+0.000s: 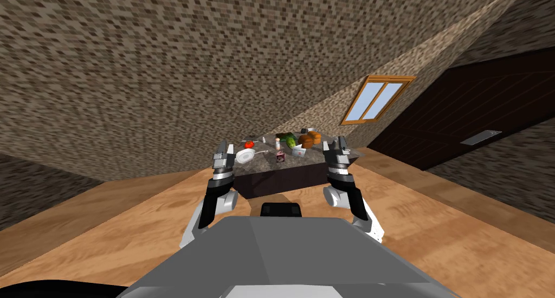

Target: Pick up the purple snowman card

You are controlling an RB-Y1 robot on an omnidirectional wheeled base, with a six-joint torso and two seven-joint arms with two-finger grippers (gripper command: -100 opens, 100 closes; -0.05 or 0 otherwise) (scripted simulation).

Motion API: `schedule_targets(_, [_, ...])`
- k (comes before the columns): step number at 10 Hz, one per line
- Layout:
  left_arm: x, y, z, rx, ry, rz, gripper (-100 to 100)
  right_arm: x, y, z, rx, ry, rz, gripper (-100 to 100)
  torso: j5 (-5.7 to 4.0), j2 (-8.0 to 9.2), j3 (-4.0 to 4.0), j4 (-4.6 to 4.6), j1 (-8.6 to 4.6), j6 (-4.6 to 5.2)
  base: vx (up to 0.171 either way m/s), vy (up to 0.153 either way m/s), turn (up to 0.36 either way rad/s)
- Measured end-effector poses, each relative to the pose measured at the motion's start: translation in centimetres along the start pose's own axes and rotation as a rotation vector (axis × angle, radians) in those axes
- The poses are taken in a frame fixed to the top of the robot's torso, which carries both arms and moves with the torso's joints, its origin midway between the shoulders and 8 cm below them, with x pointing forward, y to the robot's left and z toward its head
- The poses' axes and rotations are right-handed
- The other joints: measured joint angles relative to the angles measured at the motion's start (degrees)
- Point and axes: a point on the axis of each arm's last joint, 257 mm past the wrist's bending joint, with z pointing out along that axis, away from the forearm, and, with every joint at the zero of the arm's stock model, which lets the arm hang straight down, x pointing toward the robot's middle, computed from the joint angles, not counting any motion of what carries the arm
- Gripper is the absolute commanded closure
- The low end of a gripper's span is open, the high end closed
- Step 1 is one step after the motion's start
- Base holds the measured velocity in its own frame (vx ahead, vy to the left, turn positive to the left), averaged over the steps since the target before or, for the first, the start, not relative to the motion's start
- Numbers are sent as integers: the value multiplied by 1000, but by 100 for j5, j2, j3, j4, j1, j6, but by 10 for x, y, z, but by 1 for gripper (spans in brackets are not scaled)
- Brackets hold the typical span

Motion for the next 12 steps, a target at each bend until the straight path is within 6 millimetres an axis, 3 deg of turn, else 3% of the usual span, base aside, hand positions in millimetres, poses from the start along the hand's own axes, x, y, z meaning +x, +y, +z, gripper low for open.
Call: schedule_targets(12, [0,0,0,0,0,0,0,-68,46,52,-284,-137,218,-100,-1,-1,-1,0,-2,0,-53,-36,45])
